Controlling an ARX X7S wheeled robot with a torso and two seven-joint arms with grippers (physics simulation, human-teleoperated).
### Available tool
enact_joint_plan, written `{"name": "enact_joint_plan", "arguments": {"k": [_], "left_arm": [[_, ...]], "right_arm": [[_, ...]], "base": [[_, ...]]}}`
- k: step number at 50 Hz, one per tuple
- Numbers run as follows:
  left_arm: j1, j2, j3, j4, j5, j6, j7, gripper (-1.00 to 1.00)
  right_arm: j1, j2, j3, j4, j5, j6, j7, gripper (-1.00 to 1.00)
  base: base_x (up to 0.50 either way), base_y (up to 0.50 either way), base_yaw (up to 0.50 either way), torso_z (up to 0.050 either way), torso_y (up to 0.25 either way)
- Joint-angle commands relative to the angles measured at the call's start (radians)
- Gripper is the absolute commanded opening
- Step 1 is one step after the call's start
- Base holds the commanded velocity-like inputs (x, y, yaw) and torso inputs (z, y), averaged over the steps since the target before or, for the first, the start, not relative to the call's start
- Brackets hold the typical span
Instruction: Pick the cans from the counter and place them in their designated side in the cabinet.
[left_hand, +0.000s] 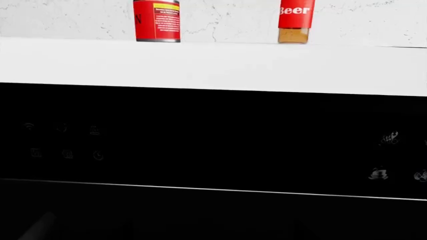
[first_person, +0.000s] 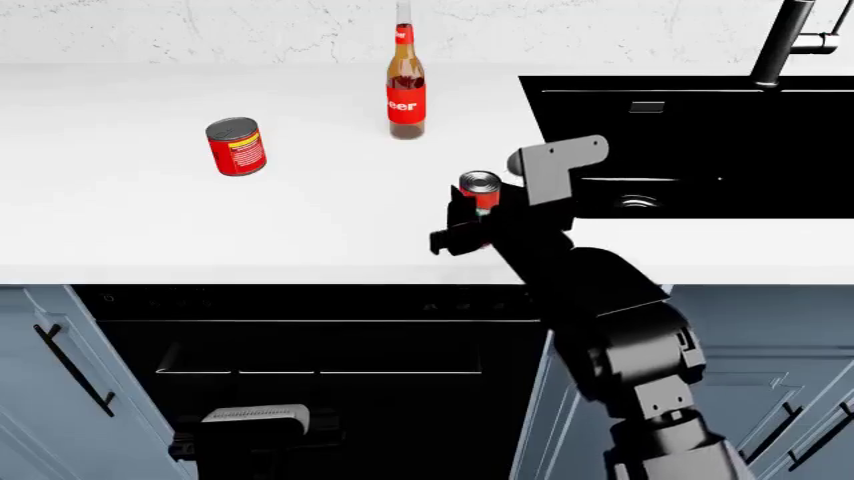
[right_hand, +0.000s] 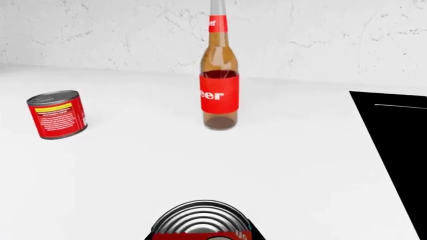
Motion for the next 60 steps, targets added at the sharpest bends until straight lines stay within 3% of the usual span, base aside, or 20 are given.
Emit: {"name": "enact_joint_plan", "arguments": {"k": [1,7,14,24,31,60], "left_arm": [[0.001,-0.004,0.006,-0.001,0.000,0.007,-0.005,1.00],[0.008,-0.009,0.012,0.009,0.008,0.012,-0.010,1.00],[0.007,-0.032,0.013,0.108,-0.021,-0.092,-0.023,1.00],[-0.010,-0.107,0.021,0.344,-0.058,-0.304,-0.034,1.00],[-0.012,-0.113,0.015,0.376,-0.077,-0.328,-0.040,1.00],[-0.009,-0.118,0.022,0.345,-0.064,-0.297,-0.049,1.00]], "right_arm": [[0.010,0.005,-0.006,0.010,0.046,0.050,-0.020,-1.00],[-0.011,0.044,0.018,-0.093,0.061,0.124,0.033,-1.00],[0.007,0.082,0.131,-0.324,0.106,0.279,0.192,-1.00],[0.139,0.132,0.321,-0.570,0.285,0.596,0.283,-1.00],[0.212,0.128,0.417,-0.627,0.384,0.702,0.293,-1.00],[0.227,0.126,0.408,-0.617,0.417,0.698,0.304,-1.00]], "base": [[0.00,0.00,0.00,0.000,0.000],[0.00,0.00,0.00,0.000,0.000],[0.00,0.00,0.00,0.000,0.000],[0.00,0.00,0.00,0.000,0.000],[0.00,-0.06,0.00,0.000,0.000],[0.00,-0.50,0.00,0.000,0.001]]}}
